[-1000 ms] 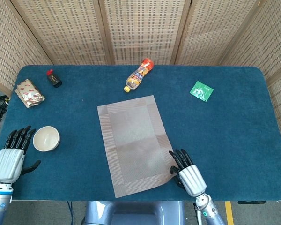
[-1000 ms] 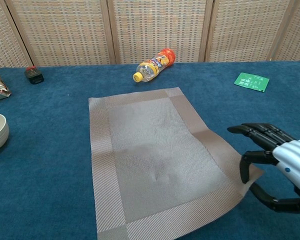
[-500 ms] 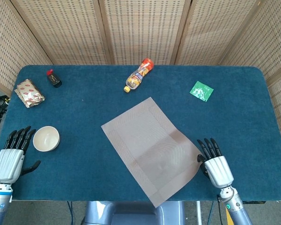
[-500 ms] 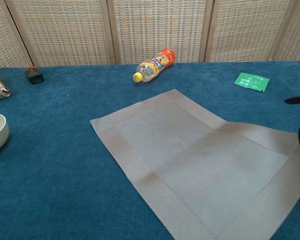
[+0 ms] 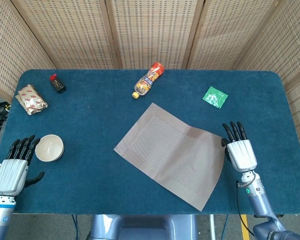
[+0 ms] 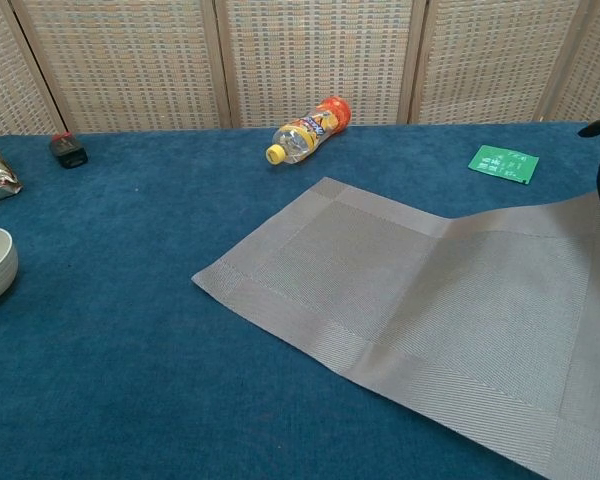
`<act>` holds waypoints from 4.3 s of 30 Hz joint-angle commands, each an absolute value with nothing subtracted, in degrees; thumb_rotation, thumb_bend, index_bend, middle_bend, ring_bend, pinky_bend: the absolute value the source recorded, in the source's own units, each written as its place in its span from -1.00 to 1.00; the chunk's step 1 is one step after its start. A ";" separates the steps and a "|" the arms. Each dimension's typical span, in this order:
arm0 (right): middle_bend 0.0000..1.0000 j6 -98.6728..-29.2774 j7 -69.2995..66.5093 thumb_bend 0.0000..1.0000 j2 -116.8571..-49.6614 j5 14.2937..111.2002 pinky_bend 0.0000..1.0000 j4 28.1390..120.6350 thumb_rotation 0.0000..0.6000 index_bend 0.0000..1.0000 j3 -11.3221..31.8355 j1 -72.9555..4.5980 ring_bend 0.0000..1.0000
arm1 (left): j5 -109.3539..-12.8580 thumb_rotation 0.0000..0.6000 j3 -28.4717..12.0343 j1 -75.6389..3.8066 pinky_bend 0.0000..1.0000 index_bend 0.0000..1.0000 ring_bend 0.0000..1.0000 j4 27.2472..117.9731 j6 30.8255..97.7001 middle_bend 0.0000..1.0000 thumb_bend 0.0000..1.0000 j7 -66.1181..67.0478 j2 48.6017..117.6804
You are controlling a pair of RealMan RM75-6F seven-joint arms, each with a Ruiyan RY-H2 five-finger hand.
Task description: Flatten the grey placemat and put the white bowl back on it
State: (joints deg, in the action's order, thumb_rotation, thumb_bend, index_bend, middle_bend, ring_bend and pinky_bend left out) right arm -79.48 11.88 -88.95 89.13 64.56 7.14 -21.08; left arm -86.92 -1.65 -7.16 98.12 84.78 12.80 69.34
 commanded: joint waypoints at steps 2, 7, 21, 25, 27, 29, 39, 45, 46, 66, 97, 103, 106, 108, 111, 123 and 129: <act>-0.60 -77.20 16.94 0.21 -90.19 89.16 -1.00 64.77 1.00 0.38 7.97 -23.81 -1.00 | -86.67 1.00 -1.84 -7.17 -1.00 -1.00 -1.00 97.96 84.79 -1.00 -0.58 12.94 69.50; -0.66 -76.90 21.22 0.16 -91.59 89.08 -1.00 63.85 1.00 0.31 8.23 -24.74 -1.00 | -86.60 1.00 -1.94 -7.11 -1.00 -1.00 -1.00 97.93 84.93 -1.00 -0.58 12.85 69.50; -1.00 -81.46 21.90 -0.34 -88.70 80.21 -1.00 71.57 1.00 -0.92 11.42 -18.26 -1.00 | -87.60 1.00 -1.47 -7.16 -1.00 -1.00 -1.00 97.85 84.85 -1.00 -0.59 13.07 69.58; -1.00 -84.09 16.87 -0.38 -86.88 79.92 -1.00 74.91 1.00 -0.93 10.41 -15.03 -1.00 | -88.39 1.00 -1.28 -7.18 -1.00 -1.00 -1.00 97.96 85.11 -1.00 -0.61 13.41 69.72; -1.00 -85.95 13.63 -0.42 -86.14 80.67 -1.00 76.18 1.00 -0.93 9.50 -13.31 -1.00 | -88.70 1.00 -1.25 -7.30 -1.00 -1.00 -1.00 98.03 85.06 -1.00 -0.71 13.71 69.79; -1.00 -88.56 10.36 -0.47 -85.25 82.37 -1.00 77.38 1.00 -0.93 8.16 -11.39 -1.00 | -88.92 1.00 -1.31 -7.57 -1.00 -1.00 -1.00 98.24 84.78 -1.00 -0.81 14.19 69.83; -1.00 -95.07 7.39 -0.65 -82.04 88.04 -1.00 79.73 1.00 -0.93 3.86 -6.65 -1.00 | -90.04 1.00 -2.59 -11.05 -1.00 -1.00 -1.00 99.29 81.17 -1.00 -0.86 20.41 70.74; -1.00 -95.51 6.10 -0.65 -80.85 88.99 -1.00 80.16 1.00 -0.93 3.99 -6.23 -1.00 | -86.29 1.00 -4.62 -15.55 -1.00 -1.00 -1.00 99.33 74.20 -1.00 -0.85 23.89 73.33; -1.00 -95.47 5.90 -0.65 -80.56 88.97 -1.00 80.36 1.00 -0.93 4.03 -6.13 -1.00 | -85.85 1.00 -5.00 -16.38 -1.00 -0.99 -1.00 99.22 73.18 -1.00 -0.85 24.22 73.77; -1.00 -94.62 0.80 -0.65 -77.60 88.72 -1.00 82.41 1.00 -0.93 5.27 -5.36 -1.00 | -77.46 1.00 -10.91 -31.59 -1.00 -0.53 -1.00 83.69 60.21 -1.00 -0.78 32.56 91.10; -1.00 -92.40 -2.65 -0.65 -76.81 86.26 -1.00 81.82 1.00 -0.93 7.43 -5.41 -1.00 | -74.46 1.00 -9.44 -40.70 -1.00 -0.41 -1.00 63.49 56.92 -1.00 -0.73 34.06 108.82; -1.00 -92.64 -2.72 -0.65 -76.73 86.39 -1.00 81.96 1.00 -0.93 7.58 -5.31 -1.00 | -75.87 1.00 -9.06 -41.35 -1.00 -0.39 -1.00 61.83 57.94 -1.00 -0.48 32.38 110.35; -1.00 -92.39 -2.60 -0.65 -76.78 86.35 -1.00 82.02 1.00 -0.93 7.55 -5.34 -1.00 | -76.67 1.00 -8.69 -41.48 -1.00 -0.39 -1.00 61.41 58.43 -1.00 -0.42 31.00 110.64; -1.00 -92.31 -2.51 -0.65 -76.81 86.39 -1.00 82.08 1.00 -0.93 7.51 -5.34 -1.00 | -76.88 1.00 -8.58 -41.50 -1.00 -0.43 -1.00 61.40 58.60 -1.00 -0.34 30.53 110.69; -1.00 -92.38 -2.31 -0.65 -76.88 86.59 -1.00 82.13 1.00 -0.93 7.45 -5.32 -1.00 | -77.31 1.00 -8.34 -41.49 -1.00 -0.43 -1.00 61.77 58.91 -1.00 -0.20 29.64 110.71; -1.00 -92.12 -2.68 -0.65 -76.82 86.81 -1.00 82.45 1.00 -0.88 7.26 -5.19 -1.00 | -77.59 1.00 -8.64 -41.28 -1.00 -0.01 -1.00 61.61 60.49 -1.00 -0.19 27.82 111.62; -1.00 -91.68 -2.44 -0.65 -76.78 86.90 -1.00 82.57 1.00 -0.87 7.10 -5.28 -1.00 | -77.26 1.00 -8.78 -41.22 -1.00 0.15 -1.00 61.76 60.69 -1.00 -0.02 28.12 111.47</act>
